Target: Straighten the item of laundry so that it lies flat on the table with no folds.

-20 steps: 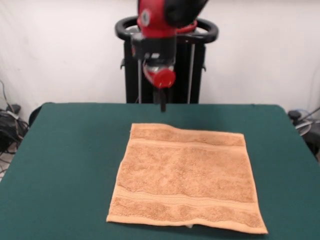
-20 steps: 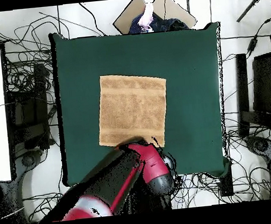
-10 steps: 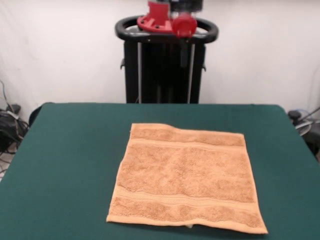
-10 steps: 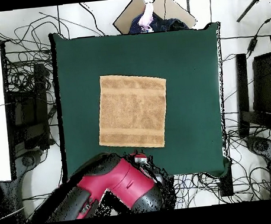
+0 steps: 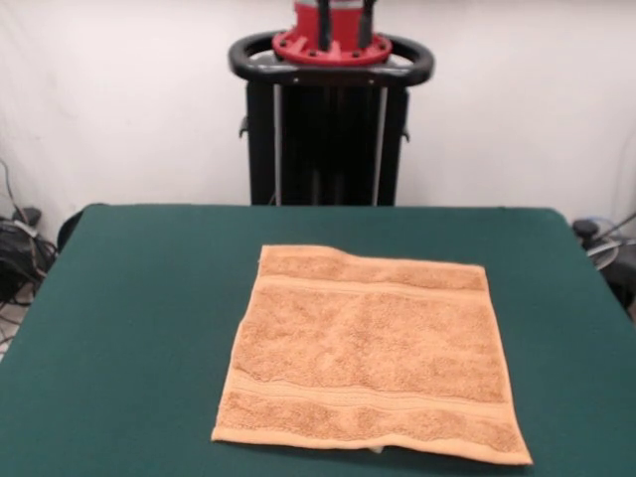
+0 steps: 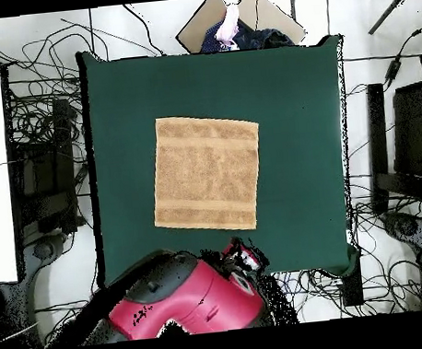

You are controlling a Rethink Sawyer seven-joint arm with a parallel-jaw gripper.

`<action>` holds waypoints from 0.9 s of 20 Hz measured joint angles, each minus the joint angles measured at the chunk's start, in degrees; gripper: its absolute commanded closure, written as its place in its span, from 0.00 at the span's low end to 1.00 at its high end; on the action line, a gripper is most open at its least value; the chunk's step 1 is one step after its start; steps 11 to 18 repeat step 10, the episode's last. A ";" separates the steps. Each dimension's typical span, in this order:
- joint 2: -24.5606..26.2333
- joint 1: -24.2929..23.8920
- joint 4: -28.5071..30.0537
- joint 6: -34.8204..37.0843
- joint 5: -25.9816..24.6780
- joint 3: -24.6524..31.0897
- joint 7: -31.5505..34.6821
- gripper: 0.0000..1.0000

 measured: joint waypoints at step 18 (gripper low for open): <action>-0.04 -4.79 -0.38 1.94 0.08 -2.60 4.28 1.00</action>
